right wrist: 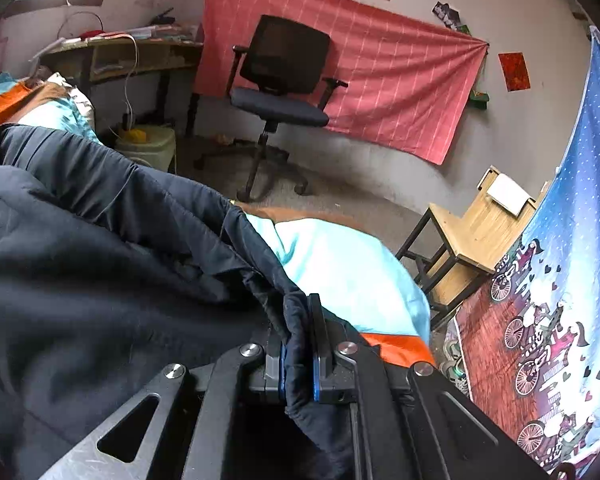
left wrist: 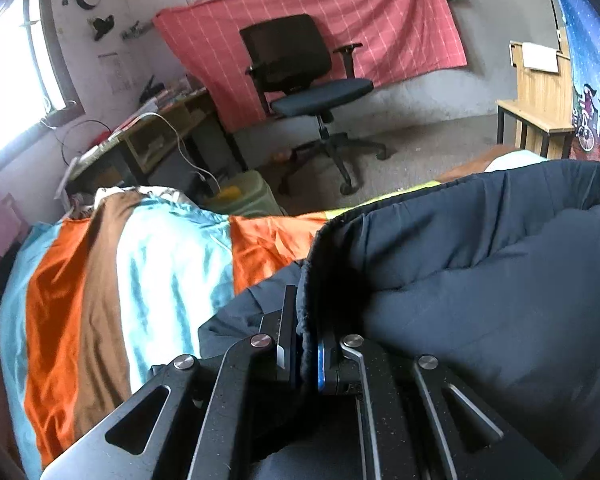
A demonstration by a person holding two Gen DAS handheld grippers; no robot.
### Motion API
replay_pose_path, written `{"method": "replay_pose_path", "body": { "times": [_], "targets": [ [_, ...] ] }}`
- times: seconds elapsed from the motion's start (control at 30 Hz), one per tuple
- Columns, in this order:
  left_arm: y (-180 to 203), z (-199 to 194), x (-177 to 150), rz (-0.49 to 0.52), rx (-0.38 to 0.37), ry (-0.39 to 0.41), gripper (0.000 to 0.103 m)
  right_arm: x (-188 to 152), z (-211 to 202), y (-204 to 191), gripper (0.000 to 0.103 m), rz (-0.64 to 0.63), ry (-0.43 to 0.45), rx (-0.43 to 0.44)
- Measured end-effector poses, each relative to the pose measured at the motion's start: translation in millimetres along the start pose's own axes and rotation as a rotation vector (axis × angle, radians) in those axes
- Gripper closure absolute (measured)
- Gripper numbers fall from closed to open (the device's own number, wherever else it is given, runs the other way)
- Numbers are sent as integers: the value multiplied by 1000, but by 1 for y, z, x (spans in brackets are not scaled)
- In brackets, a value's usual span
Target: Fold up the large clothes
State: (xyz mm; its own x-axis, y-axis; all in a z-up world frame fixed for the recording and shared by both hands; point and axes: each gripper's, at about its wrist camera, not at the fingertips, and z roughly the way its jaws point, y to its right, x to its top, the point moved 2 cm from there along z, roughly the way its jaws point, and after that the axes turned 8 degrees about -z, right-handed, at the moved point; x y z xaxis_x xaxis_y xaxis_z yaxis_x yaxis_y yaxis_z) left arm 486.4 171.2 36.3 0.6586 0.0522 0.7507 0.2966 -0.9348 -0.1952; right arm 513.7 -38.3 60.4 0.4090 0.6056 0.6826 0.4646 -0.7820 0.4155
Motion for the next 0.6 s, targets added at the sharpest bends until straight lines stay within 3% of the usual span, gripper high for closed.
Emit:
{"method": "replay_pose_path", "body": {
  "times": [0.4, 0.47, 0.5, 0.6],
  "targets": [
    [-10, 15, 5, -56, -116, -11, 93, -3, 20, 5, 90, 32, -9, 37],
    [-15, 9, 7, -68, -136, -7, 90, -3, 16, 11, 82, 56, 3, 56],
    [-19, 4, 8, -80, -149, 3, 79, -4, 14, 15, 79, 73, 13, 63],
    [-33, -15, 15, -132, -149, 78, 33, -4, 4, 27, 42, 122, 51, 86]
  ]
}}
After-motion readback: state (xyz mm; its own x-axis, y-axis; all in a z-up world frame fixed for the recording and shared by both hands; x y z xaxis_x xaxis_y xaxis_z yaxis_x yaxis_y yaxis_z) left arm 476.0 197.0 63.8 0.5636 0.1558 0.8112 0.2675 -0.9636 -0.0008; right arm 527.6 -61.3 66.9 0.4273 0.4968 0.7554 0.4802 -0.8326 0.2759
